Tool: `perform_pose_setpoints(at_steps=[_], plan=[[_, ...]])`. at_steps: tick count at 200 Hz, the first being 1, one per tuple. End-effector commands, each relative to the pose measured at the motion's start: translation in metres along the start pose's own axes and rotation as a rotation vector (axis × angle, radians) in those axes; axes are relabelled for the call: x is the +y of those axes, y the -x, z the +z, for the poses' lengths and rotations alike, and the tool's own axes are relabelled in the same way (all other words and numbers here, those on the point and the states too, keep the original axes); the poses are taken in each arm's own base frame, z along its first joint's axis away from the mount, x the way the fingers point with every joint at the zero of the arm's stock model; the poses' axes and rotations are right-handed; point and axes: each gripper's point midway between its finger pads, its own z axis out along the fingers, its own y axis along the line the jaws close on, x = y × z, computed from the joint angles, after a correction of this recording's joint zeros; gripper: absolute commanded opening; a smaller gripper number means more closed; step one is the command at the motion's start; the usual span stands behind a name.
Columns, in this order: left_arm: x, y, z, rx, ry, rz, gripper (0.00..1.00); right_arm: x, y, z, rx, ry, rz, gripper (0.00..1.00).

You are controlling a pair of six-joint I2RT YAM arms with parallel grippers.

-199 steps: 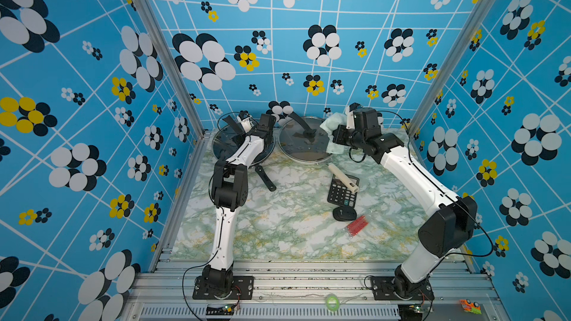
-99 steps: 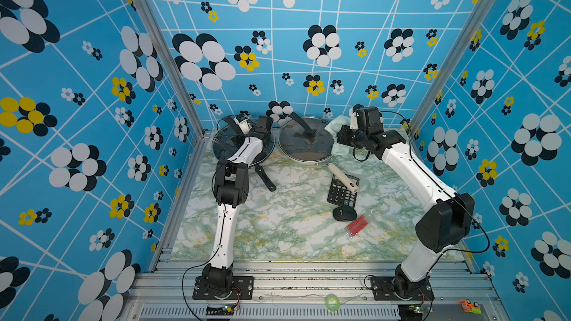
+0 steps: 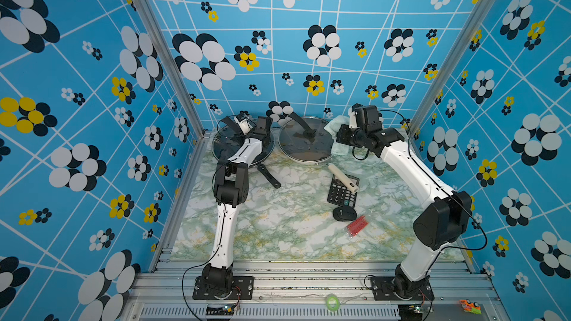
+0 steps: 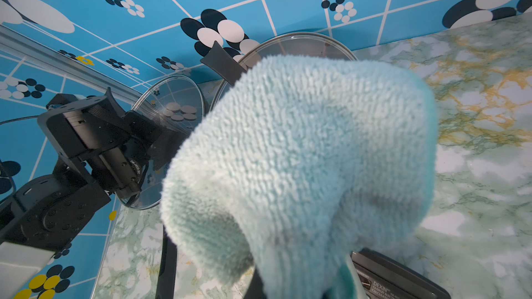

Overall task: Wipe the pot lid with a cloth
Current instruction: Pick up the pot lid from the cooking pot, then wipe the pot lid.

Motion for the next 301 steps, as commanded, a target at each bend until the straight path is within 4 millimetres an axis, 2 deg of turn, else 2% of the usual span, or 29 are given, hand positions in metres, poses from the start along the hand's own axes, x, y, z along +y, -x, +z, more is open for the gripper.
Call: perform_pose_setpoints(at_steps=[1, 30, 83, 103, 133, 140, 143, 152, 169, 195, 217, 239, 265, 280, 301], plan=[[0.005, -0.001, -0.004, -0.013, 0.01, 0.049, 0.17, 0.0, 0.009, -0.003, -0.022, -0.008, -0.013, 0.0], [0.003, 0.038, -0.028, -0.078, -0.025, 0.048, 0.0, 0.002, 0.012, -0.003, -0.04, 0.004, -0.011, 0.01], [0.013, 0.128, -0.097, -0.181, -0.134, 0.021, 0.0, 0.01, 0.023, -0.006, -0.109, 0.052, -0.024, 0.01], [0.029, 0.157, -0.122, -0.18, -0.168, 0.003, 0.0, 0.015, 0.03, -0.005, -0.141, 0.078, -0.031, 0.01], [0.063, 0.184, -0.151, -0.131, -0.224, -0.065, 0.0, 0.025, 0.039, 0.001, -0.169, 0.131, -0.032, 0.0], [0.068, 0.182, -0.153, -0.103, -0.246, -0.079, 0.0, 0.027, 0.042, 0.003, -0.177, 0.144, -0.028, 0.0], [0.075, 0.189, -0.159, -0.099, -0.261, -0.105, 0.0, 0.029, 0.044, 0.003, -0.18, 0.156, -0.025, 0.0], [0.084, 0.193, -0.167, -0.063, -0.309, -0.147, 0.0, 0.031, 0.048, 0.004, -0.19, 0.174, -0.018, 0.0], [0.091, 0.19, -0.176, 0.087, -0.46, -0.261, 0.0, 0.036, 0.061, 0.005, -0.216, 0.216, 0.003, 0.0], [0.065, 0.168, -0.204, 0.391, -0.777, -0.466, 0.0, 0.041, 0.083, 0.007, -0.238, 0.314, 0.077, 0.0], [0.041, 0.162, -0.236, 0.586, -1.021, -0.635, 0.0, 0.046, 0.094, 0.009, -0.247, 0.39, 0.133, 0.0], [0.024, 0.165, -0.261, 0.757, -1.234, -0.82, 0.0, 0.053, 0.094, 0.008, -0.24, 0.441, 0.153, 0.0], [0.022, 0.17, -0.281, 0.842, -1.344, -0.869, 0.0, 0.063, 0.091, 0.004, -0.238, 0.5, 0.177, 0.0], [0.022, 0.173, -0.286, 0.882, -1.376, -0.895, 0.0, 0.075, 0.085, -0.001, -0.229, 0.522, 0.157, 0.0], [0.016, 0.178, -0.297, 0.984, -1.47, -0.969, 0.0, 0.102, 0.07, -0.009, -0.21, 0.55, 0.102, 0.0]])
